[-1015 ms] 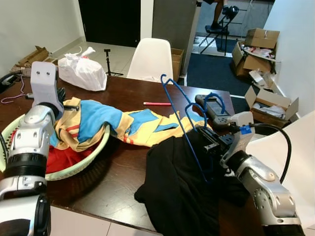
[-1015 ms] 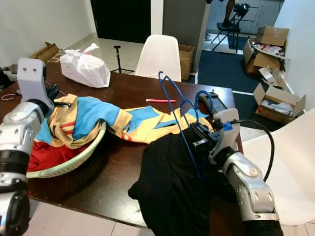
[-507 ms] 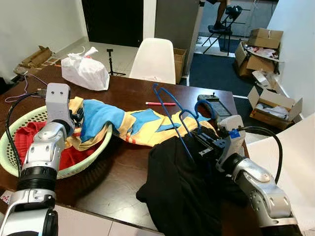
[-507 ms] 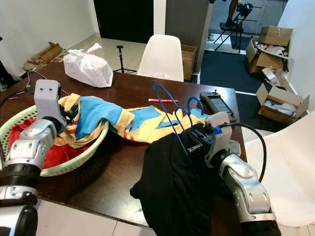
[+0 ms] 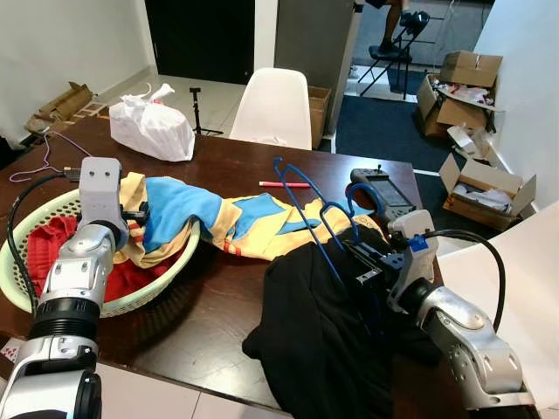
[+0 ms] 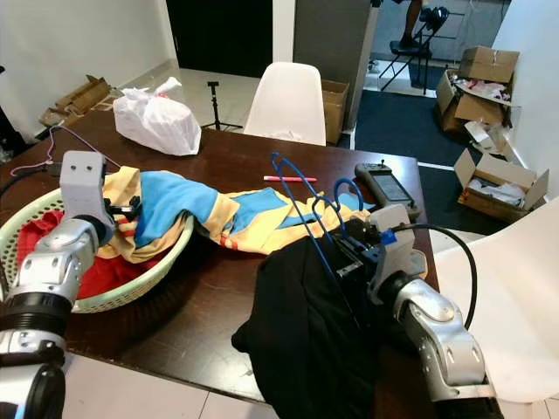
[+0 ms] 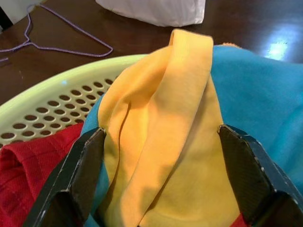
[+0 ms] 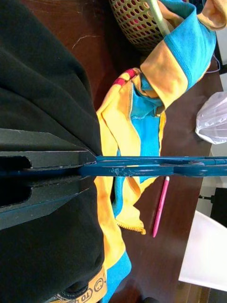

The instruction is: Hang hanger

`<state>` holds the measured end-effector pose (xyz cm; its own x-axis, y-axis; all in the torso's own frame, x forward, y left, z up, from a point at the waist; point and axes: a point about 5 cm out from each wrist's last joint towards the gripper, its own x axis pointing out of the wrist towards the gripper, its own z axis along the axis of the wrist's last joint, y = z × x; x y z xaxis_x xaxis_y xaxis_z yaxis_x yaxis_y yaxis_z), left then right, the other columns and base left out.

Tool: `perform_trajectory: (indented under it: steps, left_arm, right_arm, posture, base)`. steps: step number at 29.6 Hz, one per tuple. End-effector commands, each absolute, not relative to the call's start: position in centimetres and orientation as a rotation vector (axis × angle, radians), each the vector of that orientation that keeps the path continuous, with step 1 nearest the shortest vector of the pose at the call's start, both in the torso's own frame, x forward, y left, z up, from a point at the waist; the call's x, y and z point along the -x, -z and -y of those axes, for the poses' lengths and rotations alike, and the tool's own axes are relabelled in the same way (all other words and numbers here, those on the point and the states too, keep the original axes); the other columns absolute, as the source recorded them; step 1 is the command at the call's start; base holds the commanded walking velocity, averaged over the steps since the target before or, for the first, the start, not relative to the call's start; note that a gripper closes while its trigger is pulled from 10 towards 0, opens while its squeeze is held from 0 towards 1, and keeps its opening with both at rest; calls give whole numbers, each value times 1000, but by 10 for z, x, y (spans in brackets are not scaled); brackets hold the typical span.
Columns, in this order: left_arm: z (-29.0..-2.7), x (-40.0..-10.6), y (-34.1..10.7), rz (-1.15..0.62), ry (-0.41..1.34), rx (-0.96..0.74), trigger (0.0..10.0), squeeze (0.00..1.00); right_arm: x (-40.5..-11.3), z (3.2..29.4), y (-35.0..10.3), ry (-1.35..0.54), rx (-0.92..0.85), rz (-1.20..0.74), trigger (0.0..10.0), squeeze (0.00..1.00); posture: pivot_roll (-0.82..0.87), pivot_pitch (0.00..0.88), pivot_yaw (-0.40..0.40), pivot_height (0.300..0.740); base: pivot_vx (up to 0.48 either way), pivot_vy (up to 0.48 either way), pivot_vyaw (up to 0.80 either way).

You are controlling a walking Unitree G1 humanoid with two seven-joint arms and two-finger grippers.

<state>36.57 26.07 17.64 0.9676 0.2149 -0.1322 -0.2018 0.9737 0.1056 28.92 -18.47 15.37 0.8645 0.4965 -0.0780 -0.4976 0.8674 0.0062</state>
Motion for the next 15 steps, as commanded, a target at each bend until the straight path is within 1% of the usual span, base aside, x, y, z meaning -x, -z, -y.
perform_trajectory:
  steps: [1, 2, 15]
  left_arm:
    - [-265, -364, -170, -176, -218, -106, 10000, 0]
    - [-265, -364, -170, -171, -214, -96, 0, 0]
    - [-270, -364, -178, -145, -222, -78, 0, 0]
  right_arm:
    - [-285, 186, -149, -524, 19, -110, 10000, 0]
    - [-285, 187, -149, -520, 17, -109, 10000, 0]
    - [-286, 187, -150, -502, -1, -103, 10000, 0]
  posture:
    - [-64, 63, -29, 740]
    - [-70, 68, -28, 740]
    - [-57, 64, -25, 740]
  base:
    - [0, 0, 0]
    - [0, 0, 0]
    - [0, 0, 0]
